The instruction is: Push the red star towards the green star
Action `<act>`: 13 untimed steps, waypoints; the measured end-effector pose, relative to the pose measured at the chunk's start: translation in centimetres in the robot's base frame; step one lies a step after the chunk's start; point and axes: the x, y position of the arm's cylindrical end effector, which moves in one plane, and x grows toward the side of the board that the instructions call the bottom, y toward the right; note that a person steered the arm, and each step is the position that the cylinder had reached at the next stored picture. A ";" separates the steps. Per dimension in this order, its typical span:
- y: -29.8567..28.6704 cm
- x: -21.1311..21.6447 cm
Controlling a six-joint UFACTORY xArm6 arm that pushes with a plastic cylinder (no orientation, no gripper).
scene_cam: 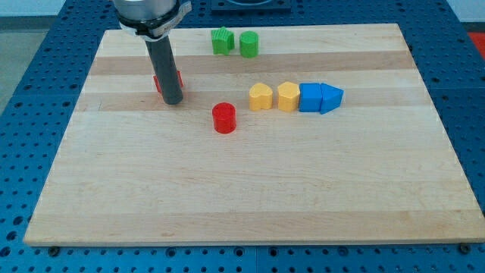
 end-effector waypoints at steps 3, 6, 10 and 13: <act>-2.4 -3.7; -4.3 -6.4; -5.9 -8.8; -5.2 -10.3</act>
